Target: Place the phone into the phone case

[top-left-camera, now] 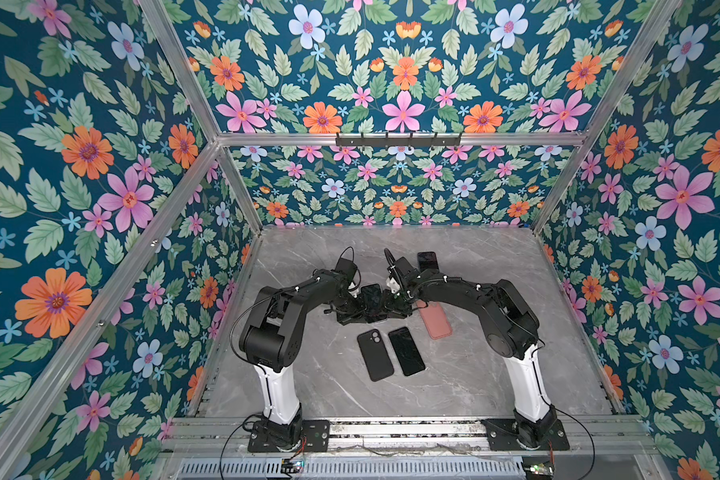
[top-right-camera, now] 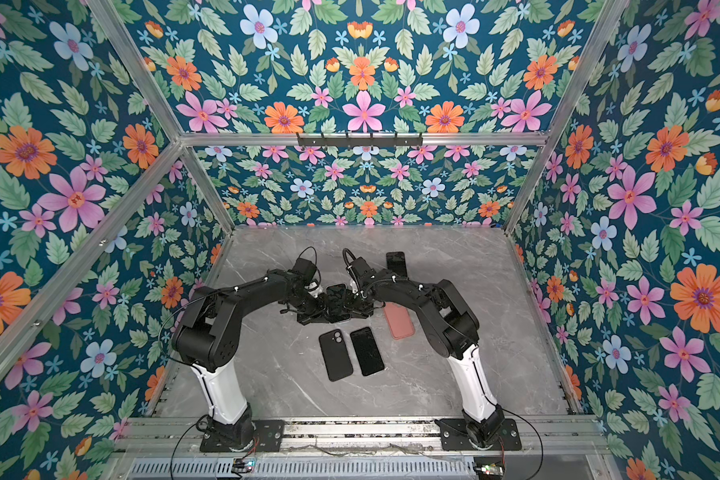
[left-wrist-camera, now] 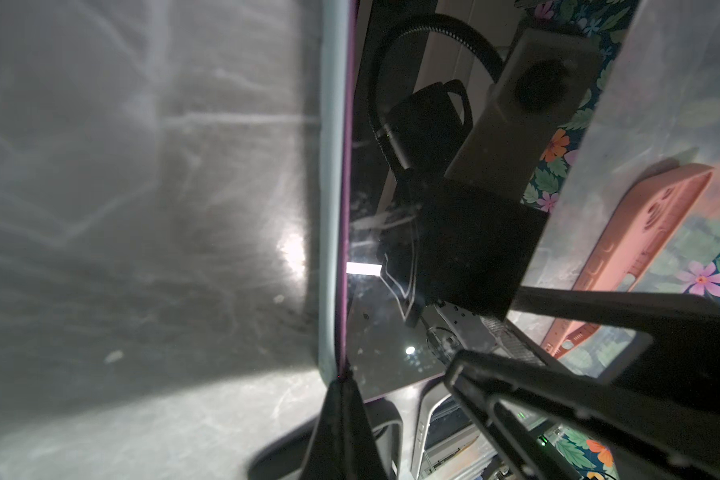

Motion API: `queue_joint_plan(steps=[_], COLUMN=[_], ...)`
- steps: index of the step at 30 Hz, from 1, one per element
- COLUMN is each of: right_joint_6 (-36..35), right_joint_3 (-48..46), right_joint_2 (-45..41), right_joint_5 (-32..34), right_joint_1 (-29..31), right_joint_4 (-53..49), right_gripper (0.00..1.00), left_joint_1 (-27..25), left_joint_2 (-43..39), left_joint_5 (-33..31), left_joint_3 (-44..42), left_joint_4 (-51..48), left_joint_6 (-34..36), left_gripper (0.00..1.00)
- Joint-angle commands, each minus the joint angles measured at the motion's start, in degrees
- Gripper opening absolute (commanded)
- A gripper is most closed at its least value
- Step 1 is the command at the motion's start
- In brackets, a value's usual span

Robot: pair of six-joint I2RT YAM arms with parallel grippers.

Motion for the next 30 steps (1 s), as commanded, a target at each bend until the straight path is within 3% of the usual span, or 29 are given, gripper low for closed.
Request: queue_joint_plan(steps=[1, 5, 9, 16, 30], right_joint_6=[0.22, -2.61, -4.92, -4.58, -4.53], right_joint_3=[0.04, 1.85, 2.86, 1.18, 1.54], right_joint_2=[0.94, -0.48, -2.06, -3.45, -2.66], right_joint_5=[-0.46, 4.31, 8.70, 8.01, 6.70], right_joint_1=[0.82, 0.73, 0.56, 0.83, 1.69], right_joint_4=[0.22, -5.17, -8.84, -7.64, -6.62], right_gripper=[0.47, 0.47, 0.47, 0.42, 0.24], left_joint_1=[-0.11, 0.14, 0.39, 1.18, 1.91], left_joint_2=[0.74, -0.99, -2.46, -2.99, -3.09], left_joint_5=[-3.11, -4.22, -4.34, -1.02, 3.98], left_joint_3=[-0.54, 1.07, 2.91, 0.17, -3.83], left_joint_4=[-1.46, -2.79, -3.25, 1.10, 7.11], left_joint_6=[0.91, 1.13, 1.05, -0.59, -3.17], left_gripper=[0.00, 0.00, 0.17, 0.28, 0.26])
